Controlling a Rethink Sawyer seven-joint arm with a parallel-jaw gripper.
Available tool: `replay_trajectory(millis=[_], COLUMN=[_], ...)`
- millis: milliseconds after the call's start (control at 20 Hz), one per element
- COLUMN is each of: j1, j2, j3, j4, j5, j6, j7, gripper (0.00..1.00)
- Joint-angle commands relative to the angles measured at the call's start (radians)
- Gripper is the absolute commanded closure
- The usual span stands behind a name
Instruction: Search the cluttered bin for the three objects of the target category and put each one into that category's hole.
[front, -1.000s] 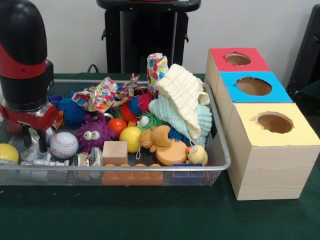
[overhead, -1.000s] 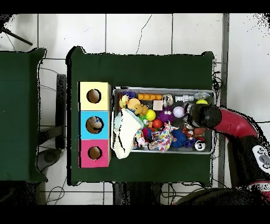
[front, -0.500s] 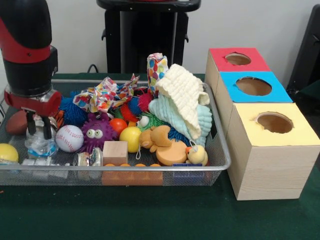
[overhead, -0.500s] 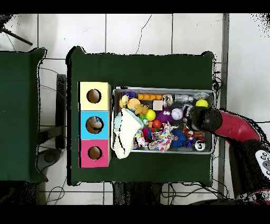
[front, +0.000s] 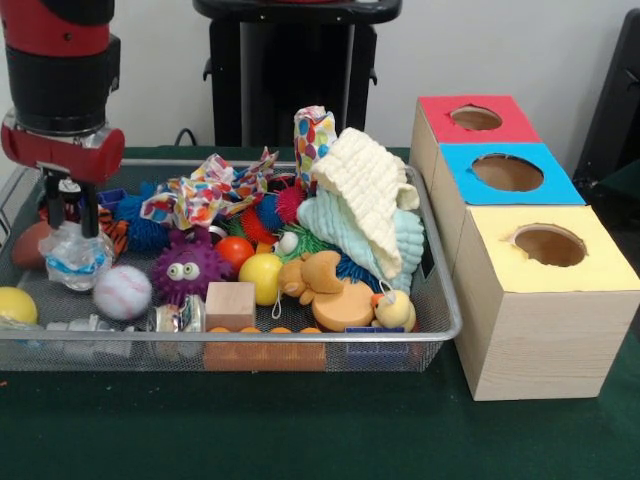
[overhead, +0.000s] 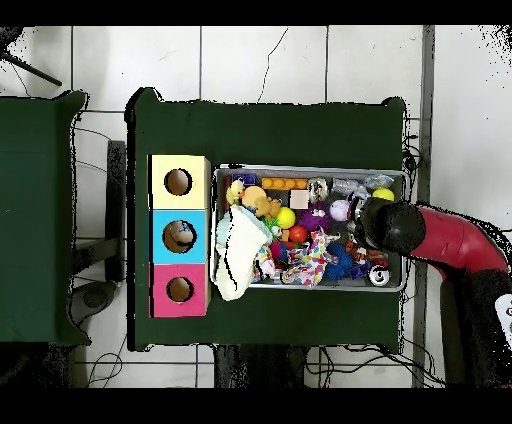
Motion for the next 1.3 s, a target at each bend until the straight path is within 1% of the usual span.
replay_trajectory(millis=[50, 300, 800, 1100, 1300], j1=[0.021, 0.040, 0.074, 0.099, 0.114], j2=[-0.069, -0.148, -0.239, -0.255, -0.256], j3=[0.019, -0.005, -0.050, -0.079, -0.090], j4=[0.110, 0.187, 0.383, 0.443, 0.459], j5=[-0.015, 0.000, 0.066, 0.108, 0.137], j6=[0.171, 0.180, 0.098, 0.059, 0.050], j7=[-0.101, -0.047, 0.119, 0.167, 0.178], gripper=[1.00, 1.00, 1.00, 1.00, 1.00])
